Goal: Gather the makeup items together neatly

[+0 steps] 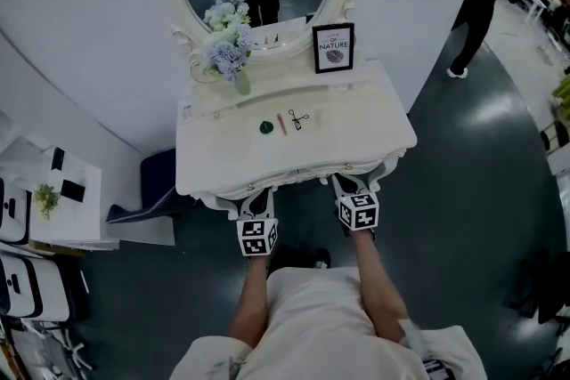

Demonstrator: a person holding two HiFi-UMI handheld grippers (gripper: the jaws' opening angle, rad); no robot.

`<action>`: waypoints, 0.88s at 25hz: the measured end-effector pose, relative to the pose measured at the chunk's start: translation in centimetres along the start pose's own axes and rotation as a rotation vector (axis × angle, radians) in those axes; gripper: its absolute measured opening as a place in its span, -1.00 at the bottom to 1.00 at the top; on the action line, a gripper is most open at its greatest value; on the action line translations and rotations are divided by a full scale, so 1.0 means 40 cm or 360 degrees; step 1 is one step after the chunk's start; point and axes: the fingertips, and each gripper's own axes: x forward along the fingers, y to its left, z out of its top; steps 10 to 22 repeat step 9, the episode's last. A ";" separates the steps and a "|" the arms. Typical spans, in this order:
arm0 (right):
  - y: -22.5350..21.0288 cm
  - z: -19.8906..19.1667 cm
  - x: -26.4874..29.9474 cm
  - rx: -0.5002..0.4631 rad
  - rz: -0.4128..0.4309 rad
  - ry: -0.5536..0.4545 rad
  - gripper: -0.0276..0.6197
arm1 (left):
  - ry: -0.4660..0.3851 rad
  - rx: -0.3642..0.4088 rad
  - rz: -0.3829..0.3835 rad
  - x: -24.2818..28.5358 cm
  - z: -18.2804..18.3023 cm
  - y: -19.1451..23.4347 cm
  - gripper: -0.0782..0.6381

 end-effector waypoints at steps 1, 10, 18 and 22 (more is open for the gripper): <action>0.001 0.000 0.001 -0.0002 0.0001 0.0002 -0.79 | 0.0000 -0.0003 0.0000 0.000 -0.001 0.001 -0.74; 0.005 -0.007 -0.002 -0.0013 0.0005 0.0014 -0.79 | -0.0007 -0.0012 0.0005 -0.007 -0.002 0.002 -0.74; 0.005 -0.007 -0.002 -0.0013 0.0005 0.0014 -0.79 | -0.0007 -0.0012 0.0005 -0.007 -0.002 0.002 -0.74; 0.005 -0.007 -0.002 -0.0013 0.0005 0.0014 -0.79 | -0.0007 -0.0012 0.0005 -0.007 -0.002 0.002 -0.74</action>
